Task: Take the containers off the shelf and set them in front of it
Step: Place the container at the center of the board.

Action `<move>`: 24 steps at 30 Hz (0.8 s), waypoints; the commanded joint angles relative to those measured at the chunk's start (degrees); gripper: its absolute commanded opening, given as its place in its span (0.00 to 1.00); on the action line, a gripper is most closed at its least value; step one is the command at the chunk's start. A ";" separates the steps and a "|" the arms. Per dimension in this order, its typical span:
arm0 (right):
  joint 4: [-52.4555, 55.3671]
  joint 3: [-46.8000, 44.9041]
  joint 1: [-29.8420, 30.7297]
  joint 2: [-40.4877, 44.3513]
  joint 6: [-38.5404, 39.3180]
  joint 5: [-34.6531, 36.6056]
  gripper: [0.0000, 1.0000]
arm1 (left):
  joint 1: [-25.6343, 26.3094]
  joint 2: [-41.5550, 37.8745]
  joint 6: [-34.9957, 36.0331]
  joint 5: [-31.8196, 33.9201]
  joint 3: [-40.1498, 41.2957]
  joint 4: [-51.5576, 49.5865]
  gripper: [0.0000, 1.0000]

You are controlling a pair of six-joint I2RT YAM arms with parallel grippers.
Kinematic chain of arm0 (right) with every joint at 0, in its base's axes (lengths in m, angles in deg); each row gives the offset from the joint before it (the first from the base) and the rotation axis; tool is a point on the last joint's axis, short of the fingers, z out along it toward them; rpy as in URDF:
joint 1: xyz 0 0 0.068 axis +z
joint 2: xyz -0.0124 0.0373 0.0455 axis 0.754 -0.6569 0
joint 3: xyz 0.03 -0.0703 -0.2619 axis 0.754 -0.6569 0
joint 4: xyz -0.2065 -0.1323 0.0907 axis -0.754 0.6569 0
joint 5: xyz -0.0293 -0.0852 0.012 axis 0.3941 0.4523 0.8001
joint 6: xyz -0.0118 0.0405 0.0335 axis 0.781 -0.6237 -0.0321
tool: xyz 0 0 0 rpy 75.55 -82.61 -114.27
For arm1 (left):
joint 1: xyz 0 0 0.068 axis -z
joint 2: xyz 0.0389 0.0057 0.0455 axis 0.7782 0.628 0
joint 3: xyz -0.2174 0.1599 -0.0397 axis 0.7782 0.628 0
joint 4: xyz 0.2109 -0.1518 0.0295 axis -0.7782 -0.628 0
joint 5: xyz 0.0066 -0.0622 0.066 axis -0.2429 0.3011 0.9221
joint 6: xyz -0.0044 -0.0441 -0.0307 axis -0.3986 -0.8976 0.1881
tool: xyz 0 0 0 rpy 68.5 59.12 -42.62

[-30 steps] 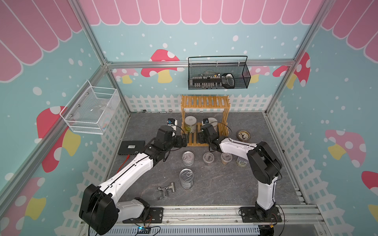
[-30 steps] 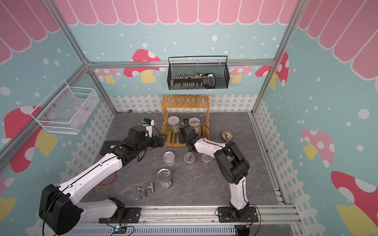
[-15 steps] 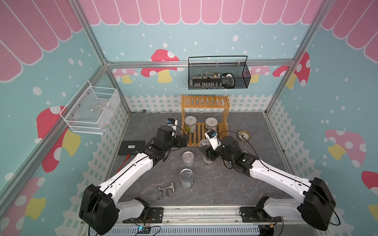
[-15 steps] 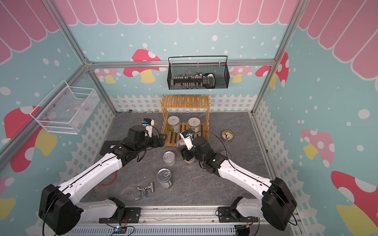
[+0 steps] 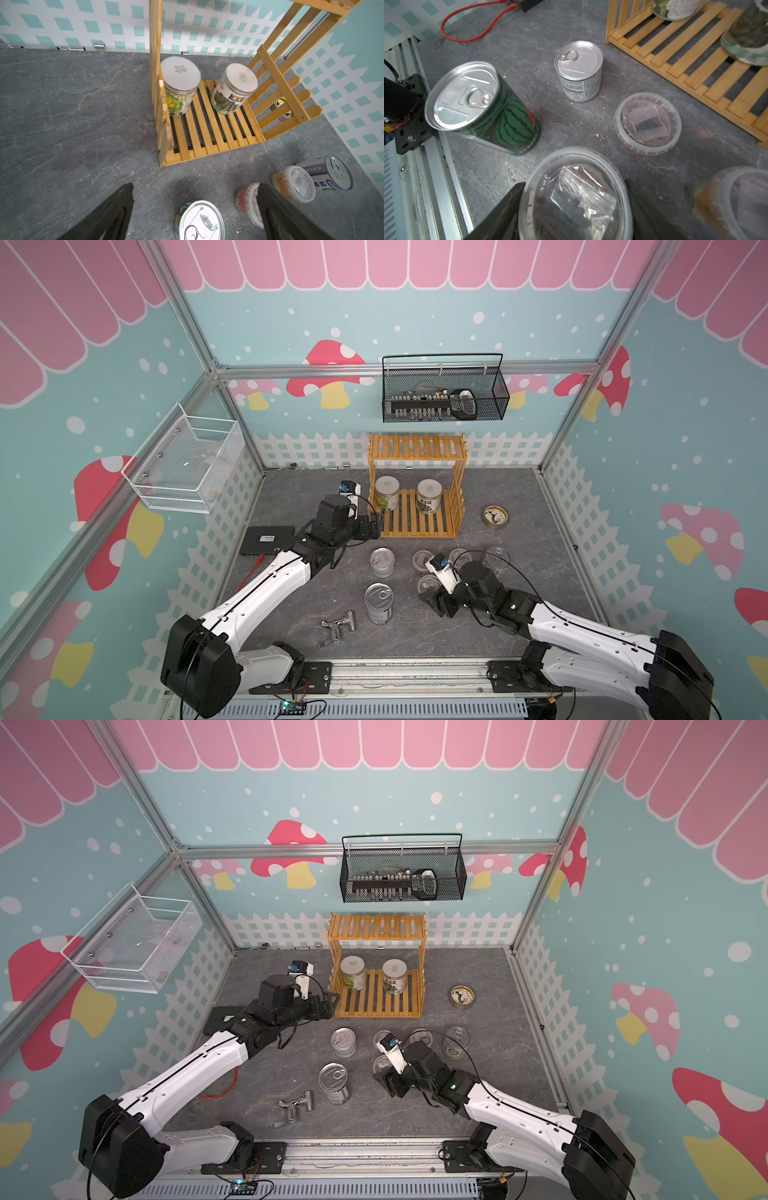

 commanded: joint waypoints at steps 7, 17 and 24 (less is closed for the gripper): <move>-9.10 -2.72 0.26 -5.97 -2.66 -0.01 0.69 | -0.40 -1.21 0.68 -1.45 0.21 0.58 0.96; -11.11 -4.40 0.17 -8.98 -3.41 0.93 0.77 | -0.40 -1.03 0.86 -2.06 0.19 0.42 0.96; -10.70 -4.53 0.16 -9.27 -3.59 1.20 0.91 | -0.40 -1.14 1.04 -1.90 0.29 0.51 0.96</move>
